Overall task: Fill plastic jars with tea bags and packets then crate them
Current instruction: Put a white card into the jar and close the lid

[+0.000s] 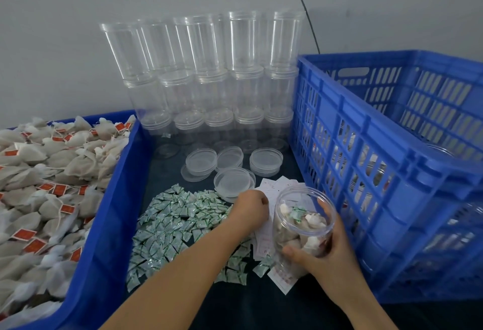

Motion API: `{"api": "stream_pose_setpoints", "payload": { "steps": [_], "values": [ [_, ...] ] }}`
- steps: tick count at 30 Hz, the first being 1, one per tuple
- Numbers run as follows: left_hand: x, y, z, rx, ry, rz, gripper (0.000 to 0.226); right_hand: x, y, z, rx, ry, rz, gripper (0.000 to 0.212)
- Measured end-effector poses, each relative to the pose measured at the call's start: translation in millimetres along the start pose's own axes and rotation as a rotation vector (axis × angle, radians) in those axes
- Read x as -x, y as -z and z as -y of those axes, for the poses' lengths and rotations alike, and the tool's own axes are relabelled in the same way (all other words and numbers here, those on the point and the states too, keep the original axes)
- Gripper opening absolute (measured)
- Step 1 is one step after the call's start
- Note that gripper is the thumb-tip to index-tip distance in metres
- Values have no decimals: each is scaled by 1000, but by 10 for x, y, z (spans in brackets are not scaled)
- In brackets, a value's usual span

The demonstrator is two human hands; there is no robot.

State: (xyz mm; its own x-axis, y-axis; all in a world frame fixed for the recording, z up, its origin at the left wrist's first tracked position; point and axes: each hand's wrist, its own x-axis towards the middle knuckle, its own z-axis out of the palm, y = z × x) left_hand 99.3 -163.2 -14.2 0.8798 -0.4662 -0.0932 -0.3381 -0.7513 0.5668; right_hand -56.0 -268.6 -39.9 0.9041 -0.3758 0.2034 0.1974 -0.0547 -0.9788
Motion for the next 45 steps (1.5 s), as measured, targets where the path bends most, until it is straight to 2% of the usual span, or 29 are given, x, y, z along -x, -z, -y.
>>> {"api": "stream_pose_setpoints", "payload": {
  "steps": [4,8,12,16,22,28,32,39,42,45],
  "values": [
    [-14,-47,-58,-52,10,44,9,1,8,-29,-1,-4,4,101],
    [-43,-93,-72,-57,16,-32,9,7,18,-28,3,-10,2,101],
    [-83,-100,-47,4,34,-98,21,12,22,-26,17,-10,2,100],
    [-78,-88,-30,23,-10,-106,1,5,22,-22,18,-18,9,99],
    [-67,-80,-26,-34,-72,-128,14,9,20,-18,16,-8,11,101],
    [-66,13,-7,-30,-52,-179,7,6,24,-13,22,-18,15,100],
    [-38,233,-15,109,-24,-211,12,-5,27,-22,37,-28,11,102],
    [208,629,-183,523,-54,-191,7,-75,1,-50,80,-4,-1,100],
    [352,726,-327,735,-76,-142,5,-96,-10,-82,94,-2,3,101],
    [519,732,-455,832,-105,-57,4,-100,-15,-102,98,0,4,106]
  ]
}}
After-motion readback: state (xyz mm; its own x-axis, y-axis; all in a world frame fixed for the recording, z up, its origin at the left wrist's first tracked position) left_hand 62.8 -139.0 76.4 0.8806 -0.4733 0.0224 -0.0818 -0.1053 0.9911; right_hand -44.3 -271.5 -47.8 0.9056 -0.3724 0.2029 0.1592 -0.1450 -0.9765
